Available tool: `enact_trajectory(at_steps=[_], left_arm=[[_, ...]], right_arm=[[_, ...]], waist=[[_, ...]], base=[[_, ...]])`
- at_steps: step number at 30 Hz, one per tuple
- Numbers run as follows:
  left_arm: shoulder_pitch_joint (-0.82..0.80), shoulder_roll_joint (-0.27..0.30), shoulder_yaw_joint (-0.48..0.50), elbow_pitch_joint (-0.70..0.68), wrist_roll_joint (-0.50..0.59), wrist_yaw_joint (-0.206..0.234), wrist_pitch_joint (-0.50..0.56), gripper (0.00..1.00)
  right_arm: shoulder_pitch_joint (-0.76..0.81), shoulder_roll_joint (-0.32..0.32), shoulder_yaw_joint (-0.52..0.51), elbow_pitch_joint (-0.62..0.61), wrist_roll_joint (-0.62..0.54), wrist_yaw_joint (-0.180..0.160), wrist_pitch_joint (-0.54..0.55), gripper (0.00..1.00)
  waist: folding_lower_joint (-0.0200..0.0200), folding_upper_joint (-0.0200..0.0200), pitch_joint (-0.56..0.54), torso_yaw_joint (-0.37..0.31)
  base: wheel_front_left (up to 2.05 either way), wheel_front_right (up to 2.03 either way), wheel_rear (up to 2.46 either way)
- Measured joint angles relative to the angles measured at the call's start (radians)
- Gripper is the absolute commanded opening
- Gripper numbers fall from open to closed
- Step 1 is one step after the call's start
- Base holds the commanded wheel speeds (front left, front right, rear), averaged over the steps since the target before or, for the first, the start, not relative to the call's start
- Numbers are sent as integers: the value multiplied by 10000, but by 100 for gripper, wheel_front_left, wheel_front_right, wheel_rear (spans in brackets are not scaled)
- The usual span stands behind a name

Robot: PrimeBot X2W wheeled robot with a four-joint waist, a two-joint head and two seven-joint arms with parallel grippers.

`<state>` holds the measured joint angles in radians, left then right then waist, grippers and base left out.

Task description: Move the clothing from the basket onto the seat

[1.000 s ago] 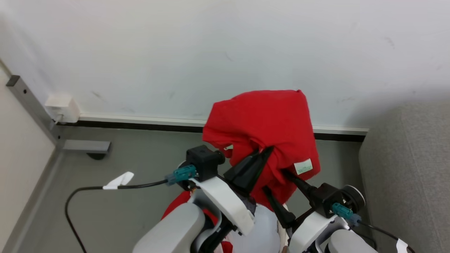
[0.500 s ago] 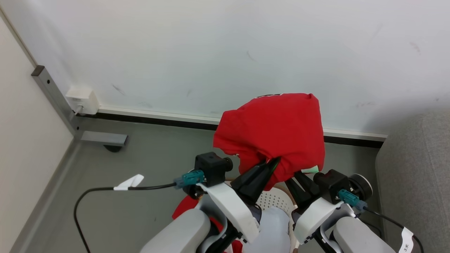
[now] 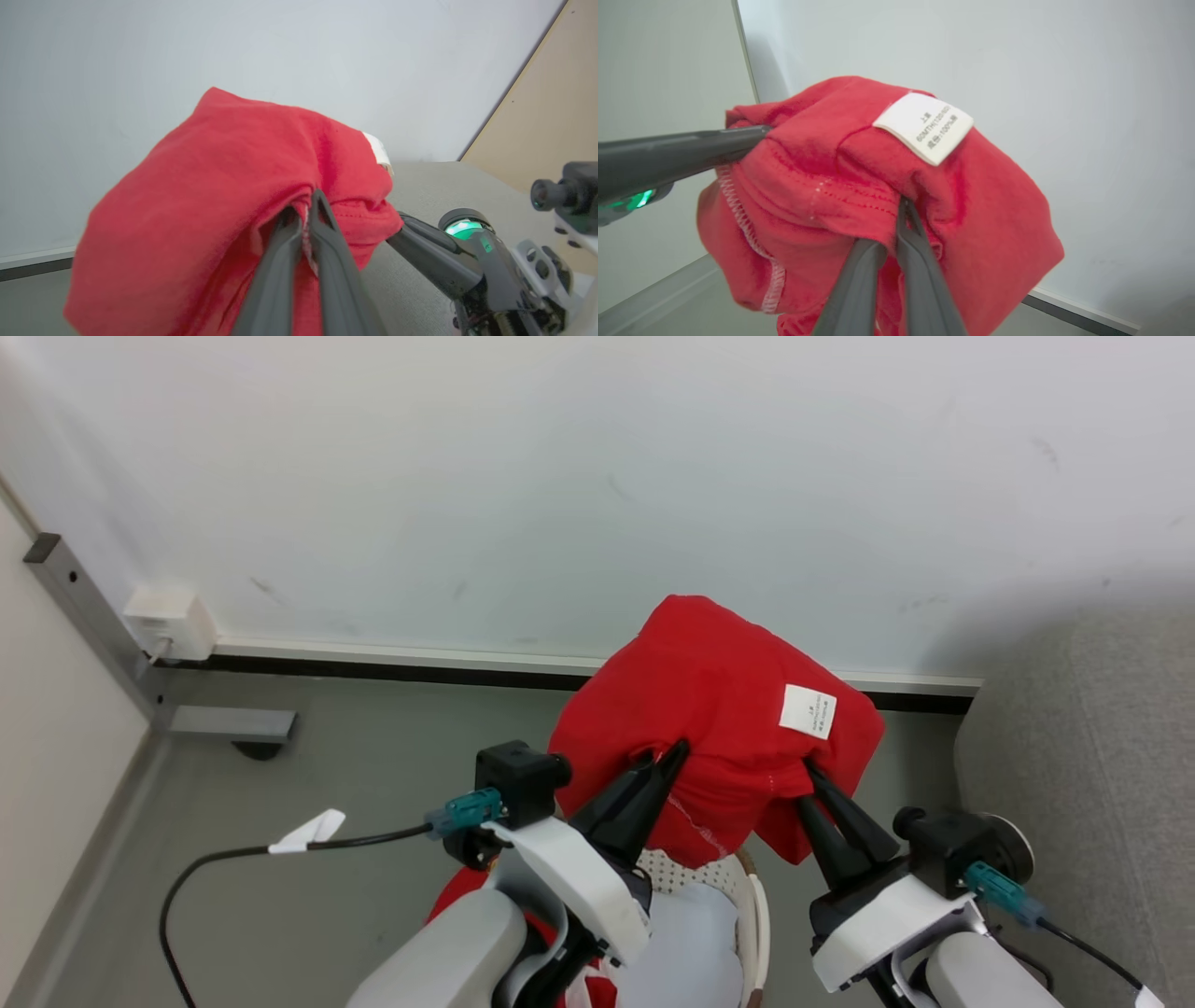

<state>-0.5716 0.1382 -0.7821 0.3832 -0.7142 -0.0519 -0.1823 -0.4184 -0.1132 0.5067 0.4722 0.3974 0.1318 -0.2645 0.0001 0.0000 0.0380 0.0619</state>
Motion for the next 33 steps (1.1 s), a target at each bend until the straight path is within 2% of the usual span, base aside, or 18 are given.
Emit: enact_trajectory(at_steps=[1, 2, 3, 4, 5, 16, 21, 33], left_arm=[[16, -6, -10, 6, 0, -2, -12, 0], [34, -8, -25, 8, 0, -4, -29, 28], [42, -12, -40, -2, 0, -4, -35, 47], [43, -10, -54, -17, 0, -6, -44, 82], [44, -8, -61, -35, 0, -17, -58, 100], [175, 132, -397, -617, 109, -90, -42, 100], [170, 428, -631, -1009, 466, -104, -186, 100], [103, 736, -811, -1344, 895, -174, -407, 100]], right_arm=[[84, -36, -104, -157, -48, 0, 0, 0], [154, -63, -186, -297, -111, 2, 0, 0], [197, -88, -267, -418, -167, 2, 2, 0], [229, -96, -332, -558, -213, 2, 2, 0], [262, -96, -387, -667, -247, 2, 2, 0], [318, -332, -1310, -1409, -245, 0, 2, 0], [310, -564, -1837, -1653, -422, 0, 2, 0], [383, -698, -2876, -2508, -566, 0, 0, 0]], waist=[[0, 0, 1, -59], [0, 0, 3, -121], [0, 0, 5, -185], [0, 0, 7, -254], [0, 0, 10, -323], [0, 0, 49, -1191], [0, 0, 140, -1666], [0, 0, 478, -3272]], base=[[0, 0, 0], [0, 0, 0], [0, 0, 0], [0, 0, 0], [0, 0, 0], [0, 0, 0], [0, 0, 0], [0, 0, 0]])
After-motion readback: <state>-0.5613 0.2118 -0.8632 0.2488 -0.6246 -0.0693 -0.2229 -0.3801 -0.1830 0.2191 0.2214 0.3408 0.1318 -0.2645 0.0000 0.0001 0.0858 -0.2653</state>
